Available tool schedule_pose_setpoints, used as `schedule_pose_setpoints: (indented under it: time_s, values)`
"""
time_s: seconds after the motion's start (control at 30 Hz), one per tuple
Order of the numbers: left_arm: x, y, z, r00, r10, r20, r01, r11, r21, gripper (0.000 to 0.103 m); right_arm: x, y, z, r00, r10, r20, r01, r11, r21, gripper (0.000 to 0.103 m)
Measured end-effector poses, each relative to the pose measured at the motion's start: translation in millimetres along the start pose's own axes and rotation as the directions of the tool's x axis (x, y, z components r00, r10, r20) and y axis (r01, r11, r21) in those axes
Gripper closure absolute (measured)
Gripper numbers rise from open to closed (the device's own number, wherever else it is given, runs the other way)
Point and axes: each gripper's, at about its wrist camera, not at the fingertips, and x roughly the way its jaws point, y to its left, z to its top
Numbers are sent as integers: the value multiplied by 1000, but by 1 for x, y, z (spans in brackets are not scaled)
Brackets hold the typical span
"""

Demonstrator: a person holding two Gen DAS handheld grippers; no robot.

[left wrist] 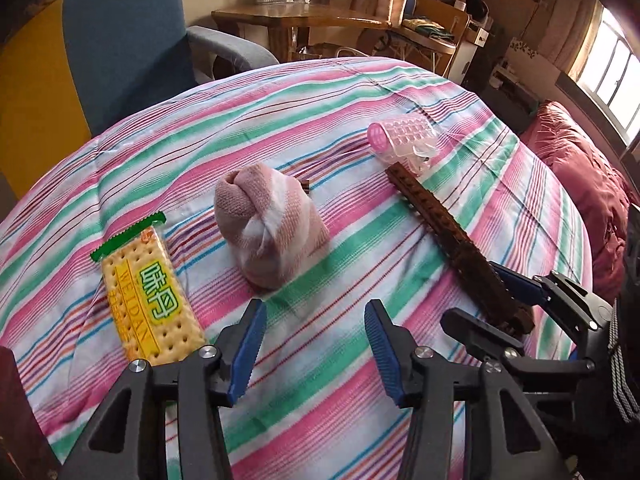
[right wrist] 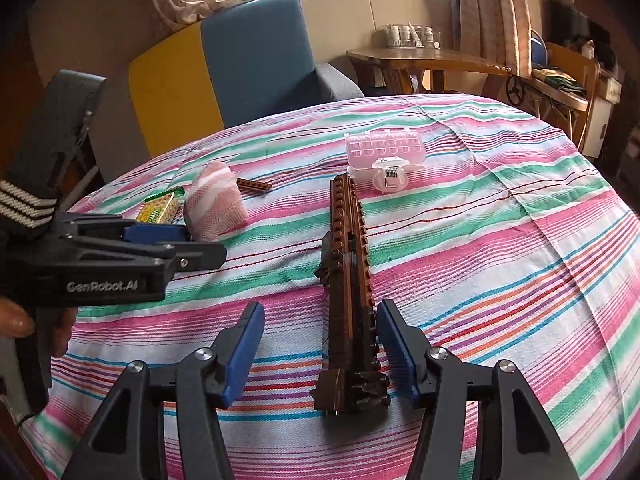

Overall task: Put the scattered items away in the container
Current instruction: 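Grasp the pink knitted sock with the left gripper while the right gripper holds the brick bar, then carry the pink sock and brick bar toward the gold tray with both grippers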

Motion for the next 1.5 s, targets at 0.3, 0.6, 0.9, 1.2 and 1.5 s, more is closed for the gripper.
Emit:
schedule_pose_setpoints:
  time_s: [0.3, 0.6, 0.9, 1.2, 1.5]
  values:
    - [-4, 19, 47, 990, 113, 88, -106, 991, -81, 35, -1, 1, -2, 1000, 7, 2, -7, 1000, 1, 41]
    - [18, 14, 42, 999, 33, 0, -33, 997, -67, 50, -1, -1, -2, 999, 32, 4, -32, 999, 7, 37]
    - [-12, -2, -9, 999, -48, -16, 46, 994, -98, 51, -1, 0, -2, 999, 33, 3, -33, 999, 5, 36]
    - [-55, 2, -76, 998, -66, -2, 64, 975, -212, 51, 0, -2, -1, 998, 60, -5, -60, 998, 10, 31]
    - [-83, 10, -123, 997, -77, 28, 81, 960, -269, 51, -14, 27, -15, 1000, 4, -30, -6, 999, -49, 64]
